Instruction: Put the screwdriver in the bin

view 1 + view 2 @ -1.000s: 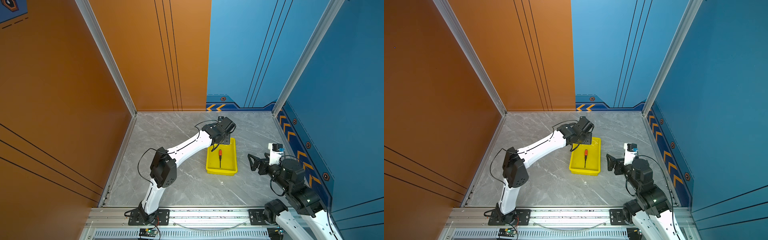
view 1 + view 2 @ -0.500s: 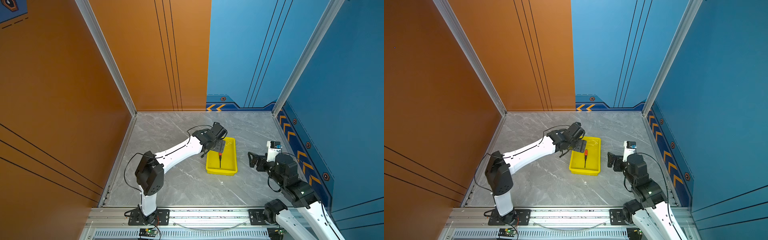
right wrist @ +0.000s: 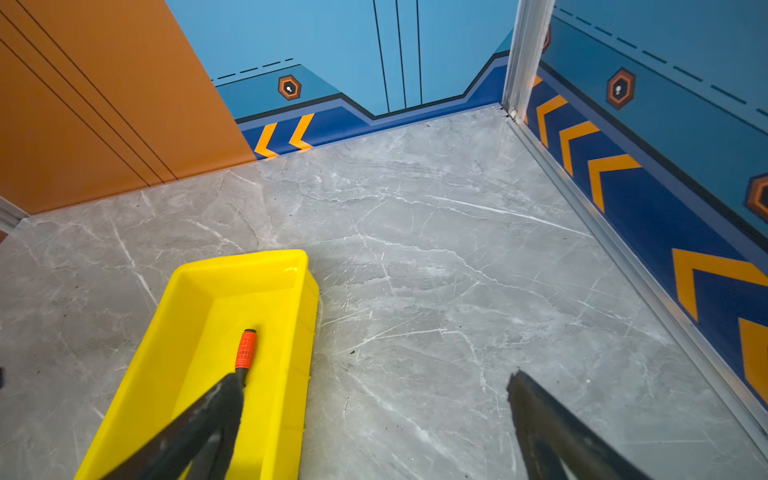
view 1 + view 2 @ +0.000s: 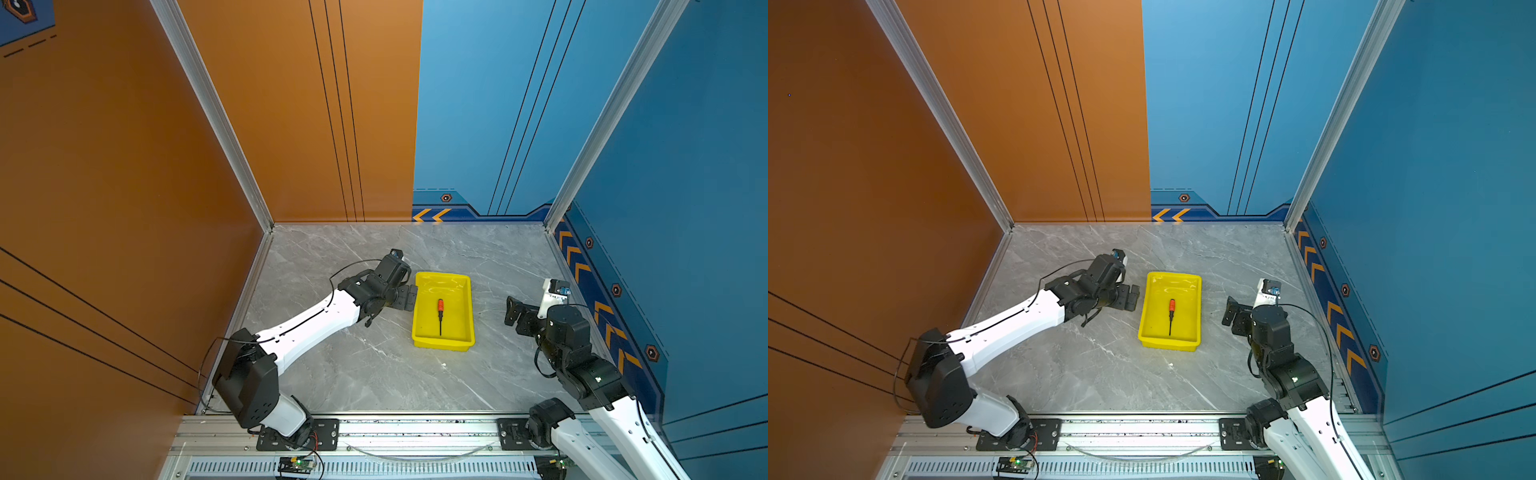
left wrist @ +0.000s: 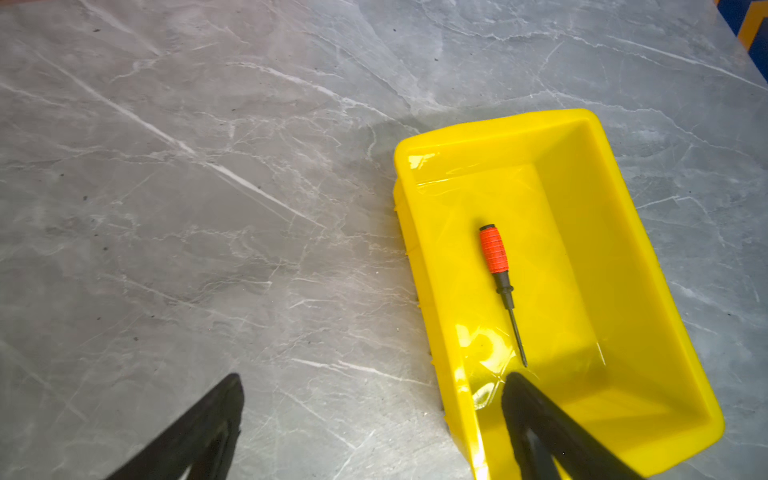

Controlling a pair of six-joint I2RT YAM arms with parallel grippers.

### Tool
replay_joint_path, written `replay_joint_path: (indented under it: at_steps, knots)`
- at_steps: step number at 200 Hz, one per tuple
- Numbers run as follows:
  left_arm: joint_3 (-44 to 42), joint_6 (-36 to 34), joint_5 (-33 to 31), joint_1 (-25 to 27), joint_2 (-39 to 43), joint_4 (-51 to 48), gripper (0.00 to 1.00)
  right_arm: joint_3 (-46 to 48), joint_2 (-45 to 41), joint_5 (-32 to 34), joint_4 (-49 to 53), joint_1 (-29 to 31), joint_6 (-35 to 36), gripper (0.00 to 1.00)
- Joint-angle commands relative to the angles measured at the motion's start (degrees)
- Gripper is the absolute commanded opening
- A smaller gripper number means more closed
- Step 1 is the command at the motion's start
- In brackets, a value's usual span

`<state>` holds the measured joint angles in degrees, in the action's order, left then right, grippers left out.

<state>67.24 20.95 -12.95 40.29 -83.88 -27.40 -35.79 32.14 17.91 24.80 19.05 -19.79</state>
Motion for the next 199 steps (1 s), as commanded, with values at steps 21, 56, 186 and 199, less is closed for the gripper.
replay_joint_path:
  at_steps: [21, 56, 186, 199]
  knots:
    - [-7.31, -8.23, -16.36, -2.15, 7.91, -2.04, 0.98, 5.42, 2.12, 6.57, -12.79, -1.2, 7.64, 1.0]
    - [-13.6, -7.25, -18.79, -7.74, 11.98, -0.49, 0.98, 5.91, 8.81, 3.74, -16.54, -5.71, 8.5, 1.0]
    - [-41.92, -15.52, -8.25, -29.42, 37.95, 13.19, 0.98, 17.09, 4.29, -6.36, -15.42, -18.35, 10.36, 1.0]
    - [-45.13, -15.82, -8.25, -29.99, 39.49, 14.98, 0.98, 18.62, 3.9, -6.26, -16.01, -18.35, 10.81, 1.0]
